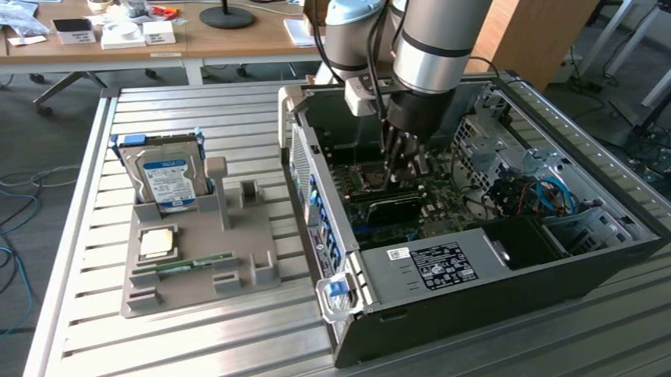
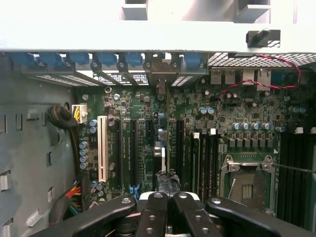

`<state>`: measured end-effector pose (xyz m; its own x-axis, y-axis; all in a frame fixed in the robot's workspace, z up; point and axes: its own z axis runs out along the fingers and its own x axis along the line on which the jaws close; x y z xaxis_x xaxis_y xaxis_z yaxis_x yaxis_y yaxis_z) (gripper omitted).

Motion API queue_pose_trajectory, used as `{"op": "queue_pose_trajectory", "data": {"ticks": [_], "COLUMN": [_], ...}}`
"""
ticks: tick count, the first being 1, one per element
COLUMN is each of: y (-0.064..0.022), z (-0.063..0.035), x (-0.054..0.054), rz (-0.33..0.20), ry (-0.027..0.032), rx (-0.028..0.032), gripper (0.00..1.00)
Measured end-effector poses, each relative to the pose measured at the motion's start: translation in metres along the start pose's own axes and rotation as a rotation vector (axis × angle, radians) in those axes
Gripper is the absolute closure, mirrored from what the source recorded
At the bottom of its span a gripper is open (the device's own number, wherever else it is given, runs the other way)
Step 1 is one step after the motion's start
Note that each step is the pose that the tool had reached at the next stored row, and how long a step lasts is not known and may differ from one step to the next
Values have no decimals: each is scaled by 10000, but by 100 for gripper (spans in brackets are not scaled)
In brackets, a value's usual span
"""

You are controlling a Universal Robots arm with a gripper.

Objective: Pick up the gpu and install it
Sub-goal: 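Press down on the gpu until it lock into place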

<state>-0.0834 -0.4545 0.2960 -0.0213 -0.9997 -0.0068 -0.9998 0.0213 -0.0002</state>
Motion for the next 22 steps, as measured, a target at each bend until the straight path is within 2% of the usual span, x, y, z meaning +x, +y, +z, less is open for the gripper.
{"op": "queue_pose_trajectory", "data": {"ticks": [5, 22], "y": [-1, -27], "z": [51, 142], "x": [0, -5], "rz": [0, 44], "ry": [0, -2], "rx": [-33, -38], "gripper": [89, 89]}}
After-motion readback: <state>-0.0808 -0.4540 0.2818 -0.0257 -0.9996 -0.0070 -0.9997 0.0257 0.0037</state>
